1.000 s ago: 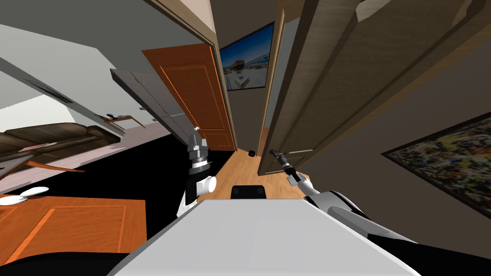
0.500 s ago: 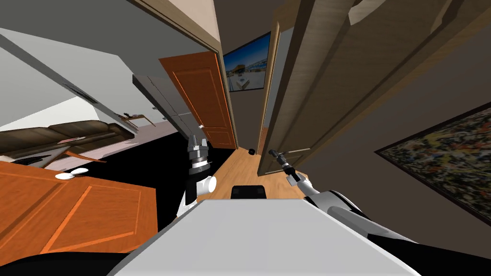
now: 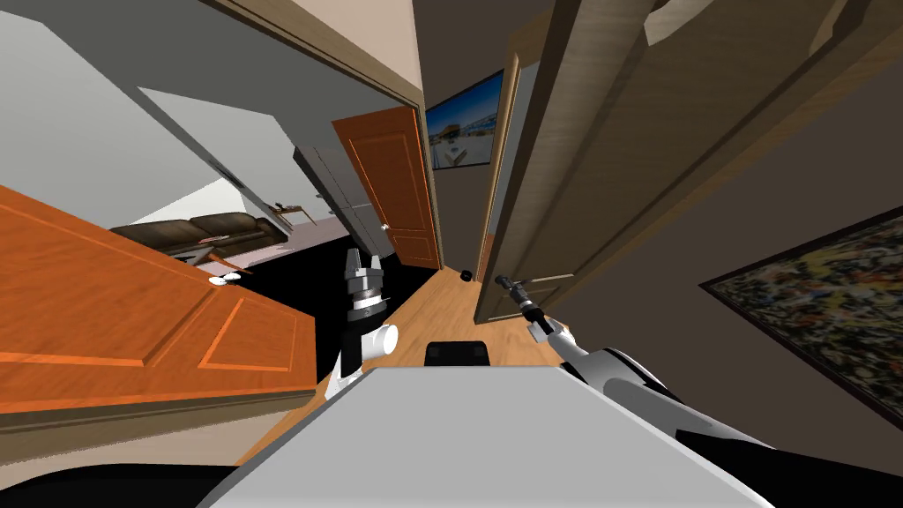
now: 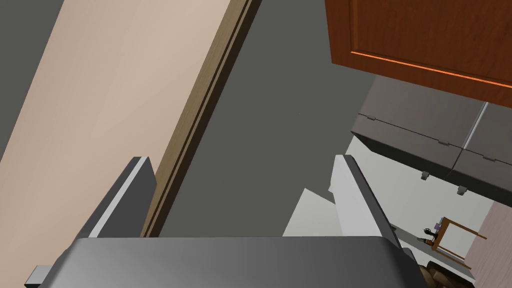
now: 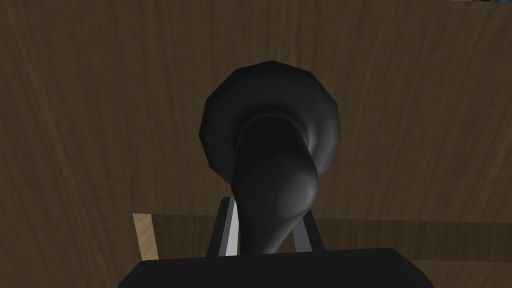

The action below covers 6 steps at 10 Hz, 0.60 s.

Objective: Pull the door open

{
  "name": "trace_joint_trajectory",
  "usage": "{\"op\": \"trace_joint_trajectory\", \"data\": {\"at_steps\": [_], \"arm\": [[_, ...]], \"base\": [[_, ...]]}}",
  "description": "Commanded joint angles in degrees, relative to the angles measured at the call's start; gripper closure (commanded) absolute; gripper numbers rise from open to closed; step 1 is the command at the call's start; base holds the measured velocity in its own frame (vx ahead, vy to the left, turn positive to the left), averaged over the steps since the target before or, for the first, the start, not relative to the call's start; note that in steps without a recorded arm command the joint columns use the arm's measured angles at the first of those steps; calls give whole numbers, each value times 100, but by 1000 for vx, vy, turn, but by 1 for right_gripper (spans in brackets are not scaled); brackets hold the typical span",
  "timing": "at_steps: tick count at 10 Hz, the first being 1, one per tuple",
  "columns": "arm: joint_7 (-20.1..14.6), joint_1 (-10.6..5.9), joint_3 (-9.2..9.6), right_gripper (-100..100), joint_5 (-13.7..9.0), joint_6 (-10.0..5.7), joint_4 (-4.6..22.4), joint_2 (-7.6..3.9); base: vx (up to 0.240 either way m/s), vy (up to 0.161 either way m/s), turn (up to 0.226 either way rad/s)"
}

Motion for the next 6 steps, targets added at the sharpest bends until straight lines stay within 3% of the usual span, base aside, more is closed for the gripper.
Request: {"op": "trace_joint_trajectory", "data": {"at_steps": [1, 4, 6], "arm": [[34, -47, 113, 100, -88, -75, 74, 29], [87, -68, 290, 100, -311, -105, 113, -16], [85, -79, 294, 100, -328, -94, 116, -19]], "base": [[-181, -116, 202], [-187, -135, 162], [-154, -88, 84]]}}
